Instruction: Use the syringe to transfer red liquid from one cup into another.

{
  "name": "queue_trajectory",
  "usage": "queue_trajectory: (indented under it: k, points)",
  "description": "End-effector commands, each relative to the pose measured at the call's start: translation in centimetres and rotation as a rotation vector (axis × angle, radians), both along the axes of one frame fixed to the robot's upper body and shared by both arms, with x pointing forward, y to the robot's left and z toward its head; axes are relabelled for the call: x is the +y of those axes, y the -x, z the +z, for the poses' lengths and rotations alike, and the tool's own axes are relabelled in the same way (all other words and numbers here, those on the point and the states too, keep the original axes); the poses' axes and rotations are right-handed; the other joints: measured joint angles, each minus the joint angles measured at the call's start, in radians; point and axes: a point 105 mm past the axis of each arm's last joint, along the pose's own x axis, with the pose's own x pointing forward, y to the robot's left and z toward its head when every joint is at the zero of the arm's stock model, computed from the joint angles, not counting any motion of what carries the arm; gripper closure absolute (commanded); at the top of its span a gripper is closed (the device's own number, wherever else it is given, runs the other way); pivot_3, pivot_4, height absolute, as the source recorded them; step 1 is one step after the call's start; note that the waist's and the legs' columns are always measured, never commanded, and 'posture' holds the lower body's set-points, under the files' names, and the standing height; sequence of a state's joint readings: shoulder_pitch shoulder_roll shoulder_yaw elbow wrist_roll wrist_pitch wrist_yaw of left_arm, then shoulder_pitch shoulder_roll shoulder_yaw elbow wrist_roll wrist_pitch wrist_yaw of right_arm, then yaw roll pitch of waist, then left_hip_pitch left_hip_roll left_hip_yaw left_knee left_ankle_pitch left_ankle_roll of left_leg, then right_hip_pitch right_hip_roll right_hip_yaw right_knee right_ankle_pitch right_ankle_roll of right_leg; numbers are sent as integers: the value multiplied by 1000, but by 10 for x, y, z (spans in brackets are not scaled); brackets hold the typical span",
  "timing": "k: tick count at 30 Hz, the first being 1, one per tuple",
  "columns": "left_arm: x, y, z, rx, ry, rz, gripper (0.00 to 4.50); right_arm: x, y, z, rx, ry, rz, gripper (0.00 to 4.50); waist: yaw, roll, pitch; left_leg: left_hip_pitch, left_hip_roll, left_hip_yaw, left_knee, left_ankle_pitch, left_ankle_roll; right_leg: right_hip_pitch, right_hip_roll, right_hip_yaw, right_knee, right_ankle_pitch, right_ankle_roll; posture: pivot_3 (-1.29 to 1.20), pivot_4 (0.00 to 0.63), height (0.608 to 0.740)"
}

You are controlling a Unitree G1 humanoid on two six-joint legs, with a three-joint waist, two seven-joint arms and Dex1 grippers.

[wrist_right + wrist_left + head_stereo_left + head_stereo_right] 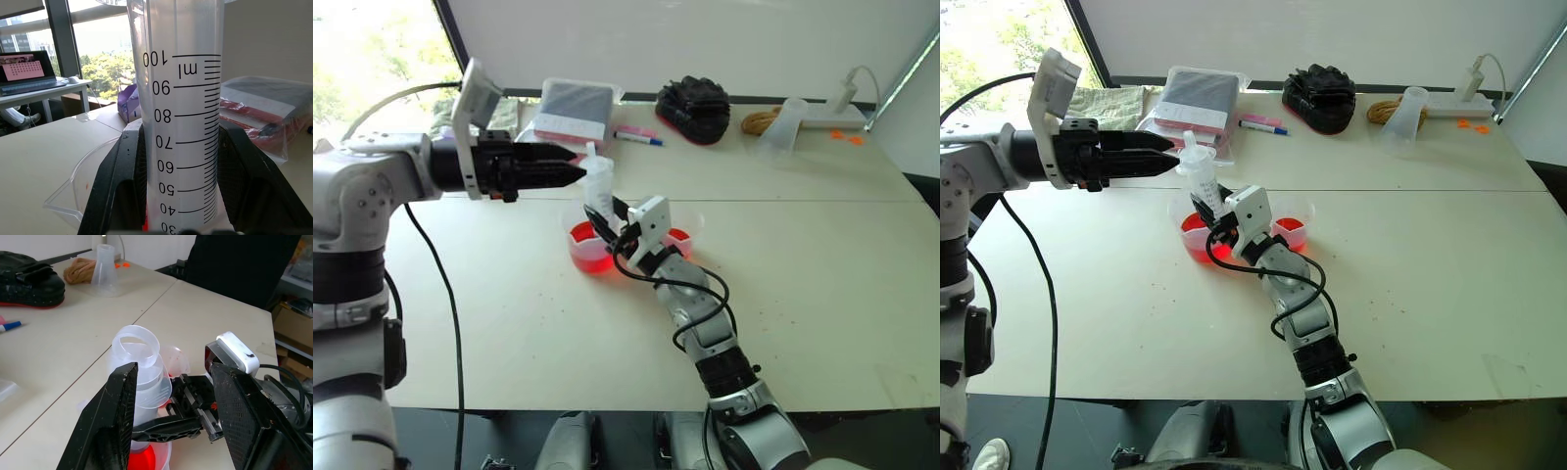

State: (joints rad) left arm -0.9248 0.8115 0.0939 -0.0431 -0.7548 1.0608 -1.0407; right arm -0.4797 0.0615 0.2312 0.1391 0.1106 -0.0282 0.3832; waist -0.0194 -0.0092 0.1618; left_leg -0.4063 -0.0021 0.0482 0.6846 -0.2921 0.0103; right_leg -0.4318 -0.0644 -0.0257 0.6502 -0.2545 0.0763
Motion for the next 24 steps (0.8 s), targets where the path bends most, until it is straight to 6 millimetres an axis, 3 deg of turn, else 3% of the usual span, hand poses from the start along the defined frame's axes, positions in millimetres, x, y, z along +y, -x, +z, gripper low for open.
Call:
queue_trajectory:
  k: [1, 14, 17, 21, 24]
  points:
    - [-5, 3, 7, -48, 4, -21, 2068, 5, 4, 9, -34, -8, 20, 3142, 0, 0, 0, 0, 0, 0, 0, 0, 0, 0, 0, 0, 0, 0, 0, 0, 150, 740]
    - [-24, -4, -3, -40, 18, -43, 2068, 5, 6, 10, -39, -2, 24, 3142, 0, 0, 0, 0, 0, 0, 0, 0, 0, 0, 0, 0, 0, 0, 0, 0, 150, 740]
    - [-26, -7, -5, -40, 21, -30, 2896, 5, 6, 10, -39, 1, 25, 3142, 1, 0, 0, 0, 0, 0, 0, 0, 0, 0, 0, 0, 0, 0, 0, 0, 150, 740]
    - [-27, -8, -6, -42, 24, -27, 4469, 5, 7, 9, -38, 2, 29, 3142, 1, 0, 0, 0, 0, 0, 0, 0, 0, 0, 0, 0, 0, 0, 0, 0, 150, 740]
    - [-28, -7, -8, -38, 14, -33, 4469, 6, 9, 8, -36, 2, 33, 3142, 1, 0, 0, 1, 0, 0, 0, 0, -1, 0, 0, 0, 0, 0, 0, 0, 150, 740]
